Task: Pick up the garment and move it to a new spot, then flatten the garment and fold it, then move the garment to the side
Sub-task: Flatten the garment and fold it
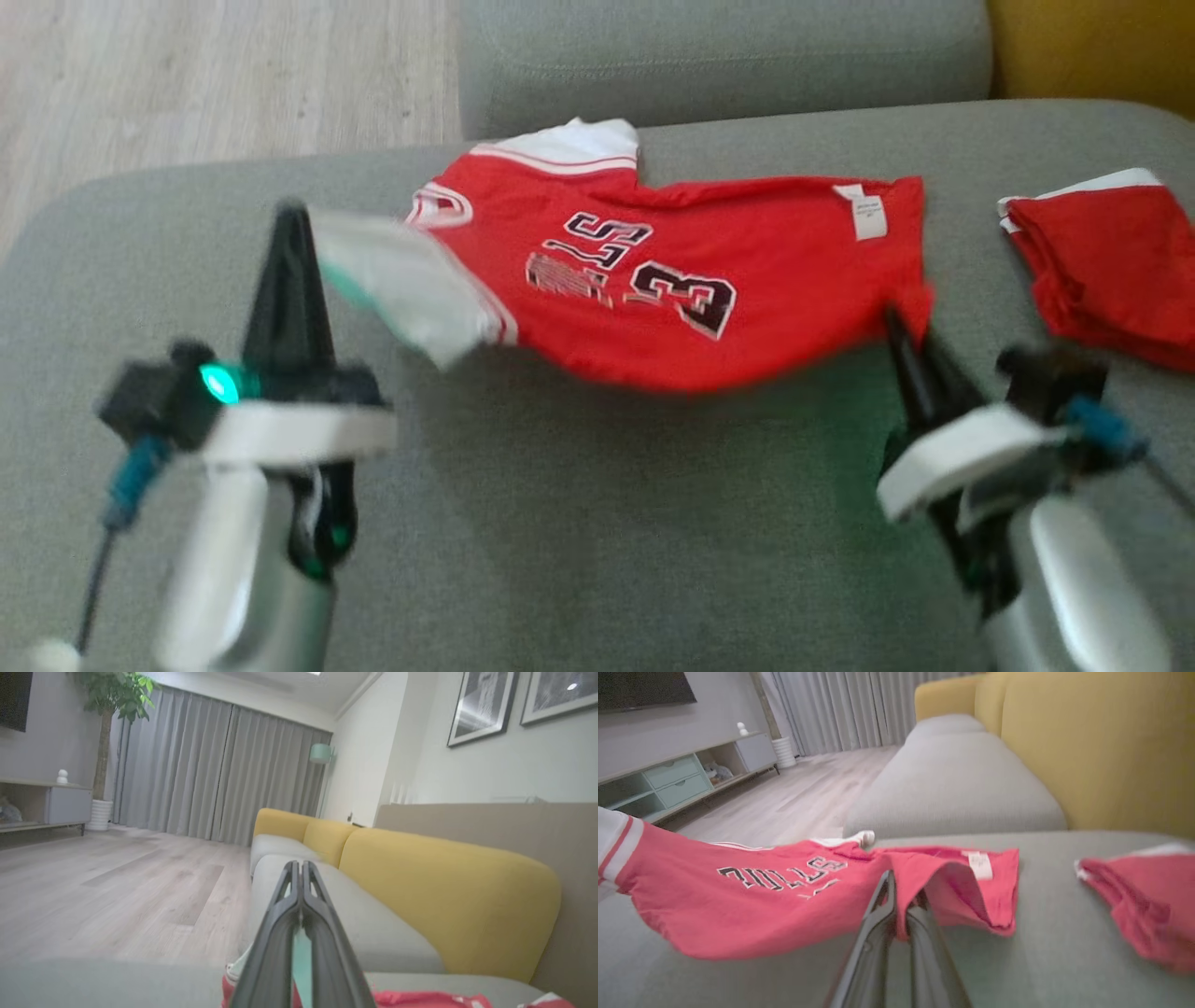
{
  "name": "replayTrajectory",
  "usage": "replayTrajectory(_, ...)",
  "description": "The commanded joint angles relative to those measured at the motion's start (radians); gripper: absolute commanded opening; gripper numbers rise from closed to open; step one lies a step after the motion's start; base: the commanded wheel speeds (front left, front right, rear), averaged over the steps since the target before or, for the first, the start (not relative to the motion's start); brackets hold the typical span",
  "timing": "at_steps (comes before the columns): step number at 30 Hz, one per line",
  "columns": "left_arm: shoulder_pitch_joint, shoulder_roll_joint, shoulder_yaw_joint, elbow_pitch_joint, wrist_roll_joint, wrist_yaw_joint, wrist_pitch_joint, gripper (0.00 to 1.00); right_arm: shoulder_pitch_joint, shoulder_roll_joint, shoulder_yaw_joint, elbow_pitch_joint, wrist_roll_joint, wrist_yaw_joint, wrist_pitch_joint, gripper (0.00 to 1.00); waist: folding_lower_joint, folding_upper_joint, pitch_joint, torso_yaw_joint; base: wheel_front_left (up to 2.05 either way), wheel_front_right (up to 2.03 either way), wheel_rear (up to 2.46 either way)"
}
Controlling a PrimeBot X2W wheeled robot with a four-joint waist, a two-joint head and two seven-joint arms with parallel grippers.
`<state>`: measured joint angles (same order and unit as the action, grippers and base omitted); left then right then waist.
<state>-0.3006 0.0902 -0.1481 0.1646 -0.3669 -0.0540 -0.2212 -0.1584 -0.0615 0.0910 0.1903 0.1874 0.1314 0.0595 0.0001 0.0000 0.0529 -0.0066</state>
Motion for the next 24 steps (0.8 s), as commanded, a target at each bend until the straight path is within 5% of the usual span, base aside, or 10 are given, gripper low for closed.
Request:
replayTrajectory(1, -0.082, 0.014, 0.047, -0.051, -0.016, -0.002, 0.004, 0.00, -0.072, -0.030, 0.021, -0.060, -0.011, -0.001, 0.003, 0.00, -0.0001, 0.0000, -0.019, -0.007, 0.00, 0.00, 0.00)
replayTrajectory(18, -0.211, -0.007, 0.107, -0.440, -0.145, 0.079, 0.147, 0.00, -0.251, -0.168, 0.002, -0.375, 0.015, -0.001, 0.128, 0.00, -0.0001, 0.0000, -0.074, -0.014, 0.00, 0.00, 0.00)
replayTrajectory(24, -0.331, 0.045, 0.127, -0.538, -0.160, 0.092, 0.250, 0.00, -0.289, -0.192, -0.038, -0.499, 0.023, -0.001, 0.213, 0.00, -0.0001, 0.0000, 0.002, -0.009, 0.00, 0.00, 0.00)
